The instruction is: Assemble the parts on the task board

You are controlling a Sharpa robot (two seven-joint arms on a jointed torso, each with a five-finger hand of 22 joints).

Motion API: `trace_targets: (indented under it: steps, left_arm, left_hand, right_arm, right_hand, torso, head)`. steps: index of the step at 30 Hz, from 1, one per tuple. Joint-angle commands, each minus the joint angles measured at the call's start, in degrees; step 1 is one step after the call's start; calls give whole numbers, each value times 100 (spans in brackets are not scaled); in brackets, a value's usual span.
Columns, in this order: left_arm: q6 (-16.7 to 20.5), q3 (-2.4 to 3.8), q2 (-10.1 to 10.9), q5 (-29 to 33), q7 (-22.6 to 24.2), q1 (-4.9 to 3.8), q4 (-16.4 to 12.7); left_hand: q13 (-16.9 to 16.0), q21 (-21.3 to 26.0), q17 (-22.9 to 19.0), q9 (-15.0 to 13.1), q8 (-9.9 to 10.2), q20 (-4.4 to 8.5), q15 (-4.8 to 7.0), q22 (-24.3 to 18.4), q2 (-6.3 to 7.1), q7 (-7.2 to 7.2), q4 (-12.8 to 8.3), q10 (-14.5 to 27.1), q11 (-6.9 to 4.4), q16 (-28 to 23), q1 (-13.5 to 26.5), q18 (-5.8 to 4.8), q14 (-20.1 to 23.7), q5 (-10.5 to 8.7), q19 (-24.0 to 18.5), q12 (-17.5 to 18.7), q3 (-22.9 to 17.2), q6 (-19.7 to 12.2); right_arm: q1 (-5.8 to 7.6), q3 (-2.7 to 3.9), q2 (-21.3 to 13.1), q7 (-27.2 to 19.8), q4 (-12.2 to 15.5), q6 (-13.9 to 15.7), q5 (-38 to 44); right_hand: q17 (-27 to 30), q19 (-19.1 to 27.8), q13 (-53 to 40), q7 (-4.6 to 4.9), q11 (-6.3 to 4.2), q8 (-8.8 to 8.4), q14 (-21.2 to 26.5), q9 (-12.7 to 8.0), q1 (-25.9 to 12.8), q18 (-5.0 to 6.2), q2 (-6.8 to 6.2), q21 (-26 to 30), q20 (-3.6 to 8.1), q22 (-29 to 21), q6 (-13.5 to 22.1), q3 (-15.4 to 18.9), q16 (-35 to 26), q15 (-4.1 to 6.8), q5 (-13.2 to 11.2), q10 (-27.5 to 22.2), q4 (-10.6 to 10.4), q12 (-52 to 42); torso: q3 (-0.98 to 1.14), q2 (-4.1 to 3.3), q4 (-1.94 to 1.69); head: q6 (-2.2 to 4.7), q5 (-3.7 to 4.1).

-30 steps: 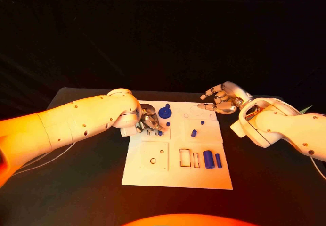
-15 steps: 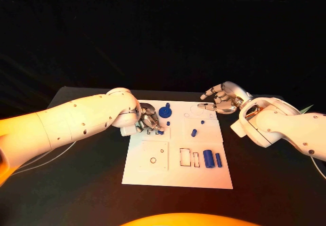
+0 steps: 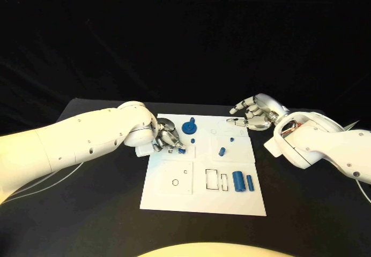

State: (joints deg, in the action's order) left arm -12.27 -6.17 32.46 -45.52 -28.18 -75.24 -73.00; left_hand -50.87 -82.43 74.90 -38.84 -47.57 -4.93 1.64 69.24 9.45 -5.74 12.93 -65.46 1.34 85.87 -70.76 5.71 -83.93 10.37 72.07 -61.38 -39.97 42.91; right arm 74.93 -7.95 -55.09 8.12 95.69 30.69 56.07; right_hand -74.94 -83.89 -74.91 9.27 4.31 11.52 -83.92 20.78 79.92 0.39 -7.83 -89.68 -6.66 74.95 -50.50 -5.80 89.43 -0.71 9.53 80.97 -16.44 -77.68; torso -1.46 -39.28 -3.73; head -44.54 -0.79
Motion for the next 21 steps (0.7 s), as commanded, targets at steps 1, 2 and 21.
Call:
trace_targets:
  steps: [1,2,21]
  left_arm:
    - [365,5,56,236,64,-1,-96]
    - [419,5,77,227,70,-1,-124]
    - [1029,-2,222,-745,93,119,-448]
  left_hand:
    - [-49,-34,895,-18,-34,10,34,50,0,19,-959,-81,-7,40,91,-114,-354,45,62,-55,-1000,74]
    - [-56,-37,898,-19,-34,10,35,57,3,19,-965,-88,-8,42,96,-115,-356,47,69,-61,-1006,77]
    - [-249,-149,1040,-55,-36,53,79,306,115,61,-1152,-309,-53,132,256,-166,-429,128,285,-207,-1268,228]
  right_arm:
    - [-4,-1,-1,-22,-2,-78,55]
    - [-5,-2,-2,-23,-3,-78,54]
    - [-7,-5,-17,-35,-5,-75,45]
  right_hand:
    - [-1315,-611,-460,-5,8,37,-562,10,-31,-39,29,-32,49,1505,39,-46,-18,51,19,-33,0,22]
    - [-1315,-611,-460,-5,8,37,-562,10,-31,-39,29,-32,49,1505,39,-46,-18,51,19,-33,0,22]
    - [-1324,-611,-460,-5,8,40,-564,10,-35,-39,31,-32,49,1505,40,-47,-14,51,27,-33,-1,22]
  torso:
    - [4,-2,-6]
    - [3,0,-8]
    - [-10,-9,1]
  head:
    - [-9,-11]
    - [-14,-9]
    - [-24,-50]
